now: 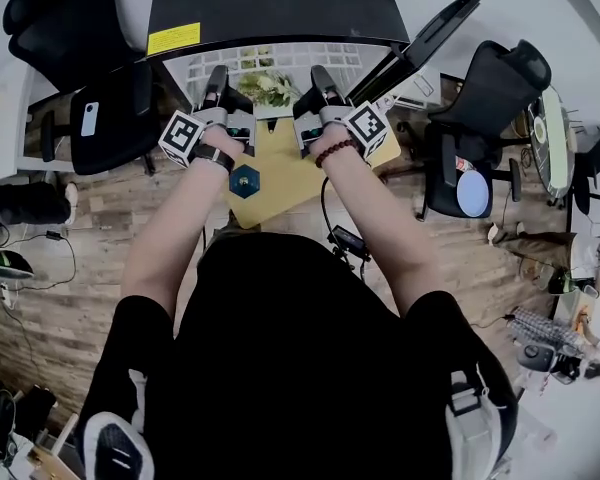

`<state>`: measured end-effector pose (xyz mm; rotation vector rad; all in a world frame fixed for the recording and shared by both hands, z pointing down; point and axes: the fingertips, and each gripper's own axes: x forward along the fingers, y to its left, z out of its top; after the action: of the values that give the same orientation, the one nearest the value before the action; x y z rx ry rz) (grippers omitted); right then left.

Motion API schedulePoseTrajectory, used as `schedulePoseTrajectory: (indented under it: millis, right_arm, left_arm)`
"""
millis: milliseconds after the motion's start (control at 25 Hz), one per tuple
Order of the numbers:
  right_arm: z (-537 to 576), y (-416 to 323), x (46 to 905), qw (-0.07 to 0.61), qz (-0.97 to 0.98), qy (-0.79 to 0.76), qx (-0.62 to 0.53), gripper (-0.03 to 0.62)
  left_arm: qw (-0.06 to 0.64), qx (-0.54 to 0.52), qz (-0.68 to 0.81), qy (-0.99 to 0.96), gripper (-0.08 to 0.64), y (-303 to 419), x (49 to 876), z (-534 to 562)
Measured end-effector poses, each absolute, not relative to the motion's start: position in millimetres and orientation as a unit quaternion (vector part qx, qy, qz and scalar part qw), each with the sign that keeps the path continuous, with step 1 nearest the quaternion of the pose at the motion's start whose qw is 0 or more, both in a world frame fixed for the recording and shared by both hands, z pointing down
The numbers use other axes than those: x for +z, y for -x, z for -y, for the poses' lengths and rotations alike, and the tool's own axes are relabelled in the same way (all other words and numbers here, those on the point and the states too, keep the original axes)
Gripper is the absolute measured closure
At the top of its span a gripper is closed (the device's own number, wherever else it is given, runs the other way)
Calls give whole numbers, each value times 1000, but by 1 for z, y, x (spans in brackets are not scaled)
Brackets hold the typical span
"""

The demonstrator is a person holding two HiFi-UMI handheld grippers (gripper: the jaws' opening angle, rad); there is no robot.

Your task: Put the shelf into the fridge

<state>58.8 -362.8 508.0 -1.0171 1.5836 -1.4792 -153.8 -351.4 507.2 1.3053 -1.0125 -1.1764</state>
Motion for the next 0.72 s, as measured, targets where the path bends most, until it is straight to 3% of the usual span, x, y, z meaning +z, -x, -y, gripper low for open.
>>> schedulePoseTrajectory:
  millis: [320,720]
  right_arm:
    - [321,-65,496,345,-652,386,-553,572]
    - [258,-66,495,254,-714,378,-532,581]
  left_arm:
    - [526,-469,430,-564,522,149,502,307]
    - [485,-475,417,-604,522,144,465,247]
